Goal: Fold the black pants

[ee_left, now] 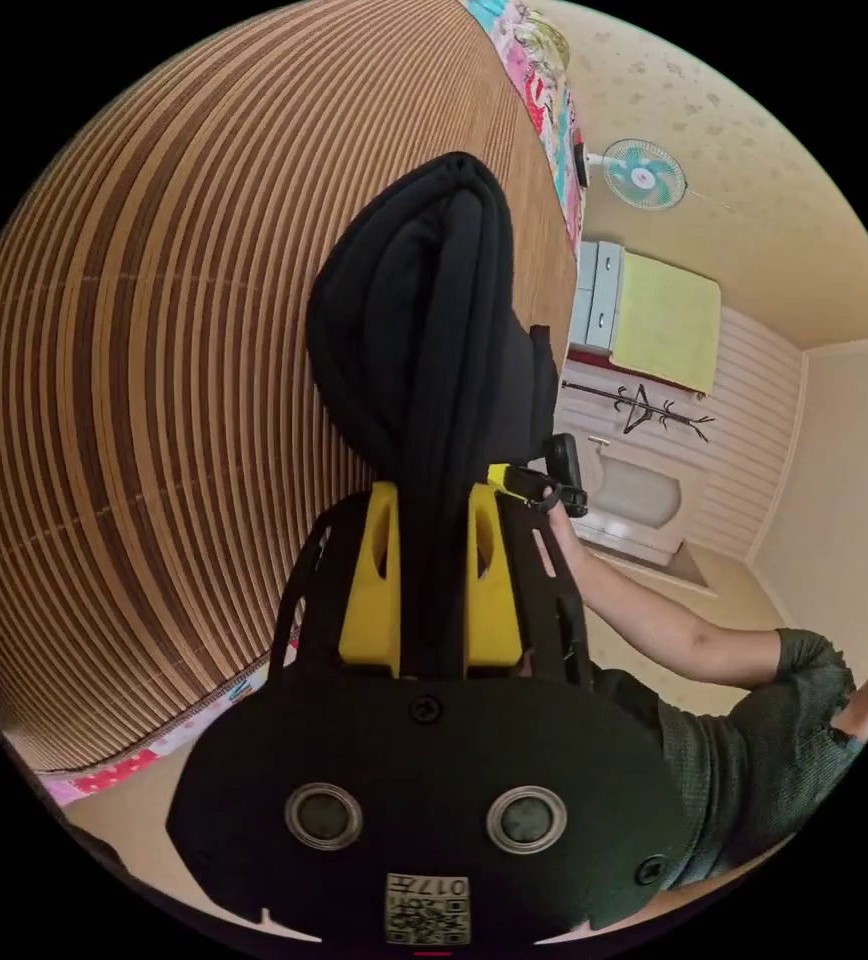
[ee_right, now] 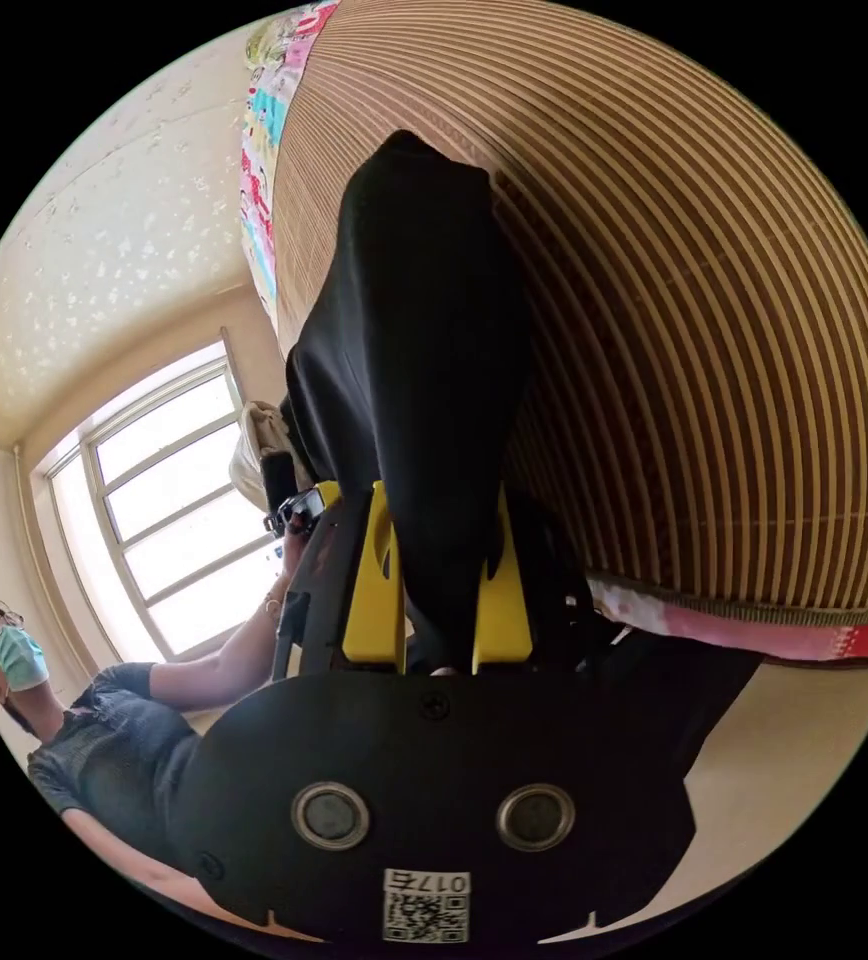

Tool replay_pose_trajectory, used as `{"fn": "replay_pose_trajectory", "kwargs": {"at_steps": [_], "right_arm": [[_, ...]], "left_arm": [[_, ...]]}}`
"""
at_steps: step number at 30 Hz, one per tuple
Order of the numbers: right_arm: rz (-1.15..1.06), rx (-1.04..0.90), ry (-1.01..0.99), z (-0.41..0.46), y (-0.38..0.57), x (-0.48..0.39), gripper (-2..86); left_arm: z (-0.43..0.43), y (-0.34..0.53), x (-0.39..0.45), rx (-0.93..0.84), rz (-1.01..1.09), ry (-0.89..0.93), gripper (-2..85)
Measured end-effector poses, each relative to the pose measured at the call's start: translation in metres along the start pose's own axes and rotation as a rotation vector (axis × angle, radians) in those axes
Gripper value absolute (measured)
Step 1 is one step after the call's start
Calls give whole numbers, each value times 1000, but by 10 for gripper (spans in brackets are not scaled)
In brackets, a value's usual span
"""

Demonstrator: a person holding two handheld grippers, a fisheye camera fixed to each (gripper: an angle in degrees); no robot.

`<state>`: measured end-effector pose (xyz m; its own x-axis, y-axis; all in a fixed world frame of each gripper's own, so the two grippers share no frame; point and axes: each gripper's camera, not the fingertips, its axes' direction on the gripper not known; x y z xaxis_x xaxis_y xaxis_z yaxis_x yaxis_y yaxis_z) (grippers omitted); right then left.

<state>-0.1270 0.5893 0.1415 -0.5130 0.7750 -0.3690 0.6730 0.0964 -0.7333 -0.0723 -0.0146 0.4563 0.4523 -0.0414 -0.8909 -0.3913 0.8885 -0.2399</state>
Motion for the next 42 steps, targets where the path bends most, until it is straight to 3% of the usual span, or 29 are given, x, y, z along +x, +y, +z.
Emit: {"fn": "replay_pose_trajectory", "kwargs": {"at_steps": [6, 12, 14, 16, 18, 20, 23, 25, 27, 30, 33, 38, 42], "right_arm": [[-135, -85, -64, 3, 39, -110, 83], [-390, -166, -166, 95, 36, -278, 85], [-486, -171, -143, 152, 24, -341, 93], [-556, -249, -64, 210, 9, -376, 101], [-594, -382, 87, 272, -11, -391, 102], [-505, -461, 355, 327, -34, -387, 74], [-589, -411, 454, 348, -32, -401, 41], [-661, -403, 550, 358, -27, -410, 31], [-705, -416, 574, 361, -25, -411, 23], [-665, -475, 485, 342, -33, -394, 12], [-586, -460, 442, 288, -40, -352, 8], [-200, -243, 637, 121, -33, -235, 5], [182, -68, 713, -4, 11, -154, 4]], "left_arm": [[-86, 44, 139, -5, 182, -252, 100], [-251, 129, 241, 238, 246, -520, 107], [-293, 152, 254, 296, 184, -703, 120], [-338, 183, 252, 422, -70, -932, 134], [-355, 207, 251, 545, -244, -1009, 125], [-349, 216, 257, 612, -271, -1005, 124], [-300, 188, 261, 599, -202, -1045, 99], [-252, 139, 230, 466, -248, -1166, 20], [-223, 106, 183, 341, -346, -1256, 0], [-193, 93, 144, 410, -383, -1359, -8], [-187, 97, 153, 517, -412, -1353, -9], [-191, 135, 152, 701, -441, -1152, -9], [-201, 188, 138, 880, -479, -820, -9]]}}
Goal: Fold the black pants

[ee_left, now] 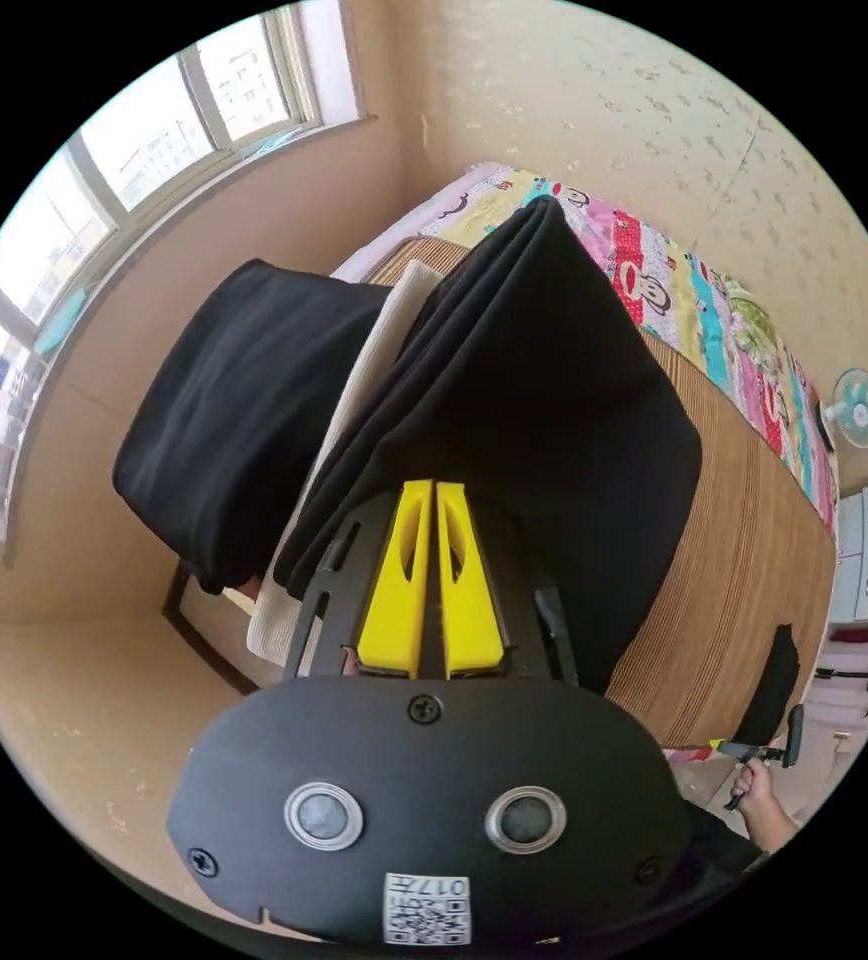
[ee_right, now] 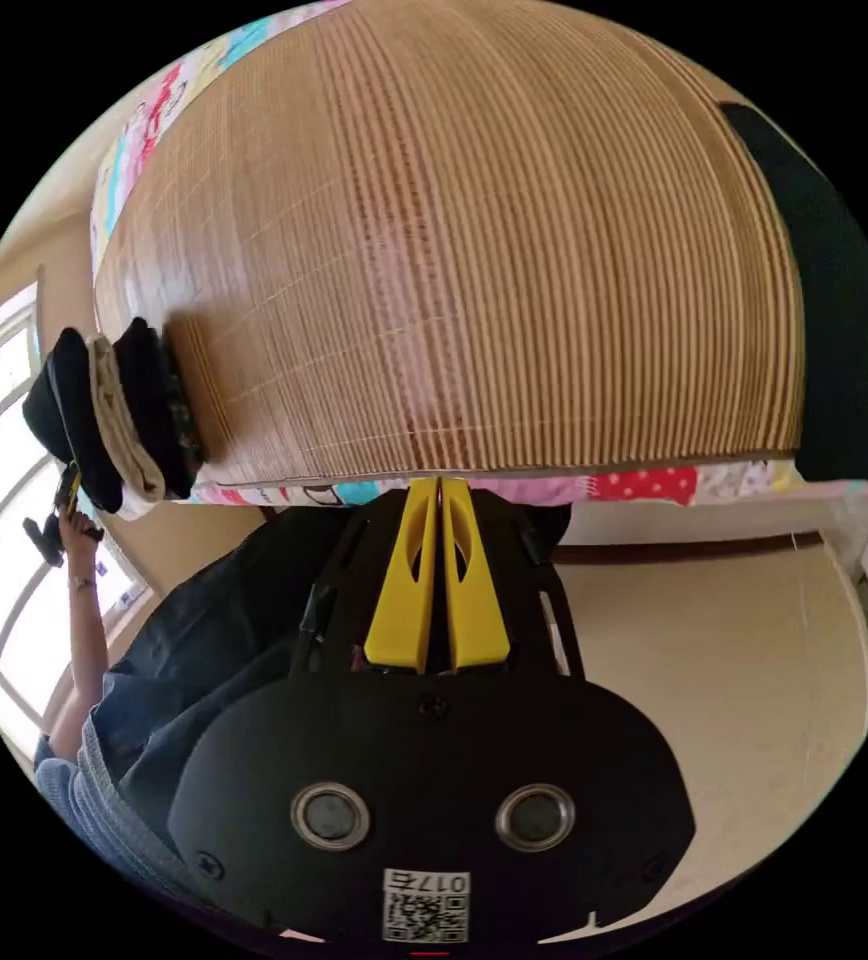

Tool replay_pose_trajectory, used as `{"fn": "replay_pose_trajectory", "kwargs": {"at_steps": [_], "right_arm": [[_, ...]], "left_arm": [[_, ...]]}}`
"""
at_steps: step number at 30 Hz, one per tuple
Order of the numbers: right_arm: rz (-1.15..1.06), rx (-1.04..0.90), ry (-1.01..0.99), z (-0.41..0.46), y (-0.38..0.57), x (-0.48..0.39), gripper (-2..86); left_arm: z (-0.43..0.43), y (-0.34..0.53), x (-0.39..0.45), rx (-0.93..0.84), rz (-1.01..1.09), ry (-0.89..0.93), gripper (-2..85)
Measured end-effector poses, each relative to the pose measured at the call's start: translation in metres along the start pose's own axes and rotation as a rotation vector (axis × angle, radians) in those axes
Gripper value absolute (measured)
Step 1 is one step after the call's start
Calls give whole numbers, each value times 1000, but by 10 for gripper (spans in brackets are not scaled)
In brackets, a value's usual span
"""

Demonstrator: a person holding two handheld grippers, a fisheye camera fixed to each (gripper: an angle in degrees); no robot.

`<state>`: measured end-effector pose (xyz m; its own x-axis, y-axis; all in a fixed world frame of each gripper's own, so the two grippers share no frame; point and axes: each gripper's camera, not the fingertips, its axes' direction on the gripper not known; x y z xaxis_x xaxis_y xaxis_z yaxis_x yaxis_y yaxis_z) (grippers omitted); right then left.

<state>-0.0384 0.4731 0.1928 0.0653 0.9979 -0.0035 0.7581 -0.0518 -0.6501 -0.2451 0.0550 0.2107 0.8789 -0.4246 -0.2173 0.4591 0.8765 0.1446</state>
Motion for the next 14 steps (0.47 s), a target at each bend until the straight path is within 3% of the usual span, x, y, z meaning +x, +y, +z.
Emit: {"fn": "replay_pose_trajectory", "kwargs": {"at_steps": [2, 5, 6, 11, 14], "right_arm": [[260, 84, -108, -25, 42, 80, 3], [516, 233, -292, -40, 102, 142, 3], [566, 257, -336, -39, 113, 150, 3], [751, 614, -925, -17, 169, 177, 7], [823, 726, -1121, -12, 162, 169, 13]], "left_arm": [[-7, 15, -28, 2, -153, 119, -8], [-39, 58, -49, 171, -364, 137, -9], [-49, 72, -46, 203, -374, 156, -9], [-58, 106, 6, 190, -275, 185, -9], [-57, 112, 49, 167, -179, 194, -9]]}}
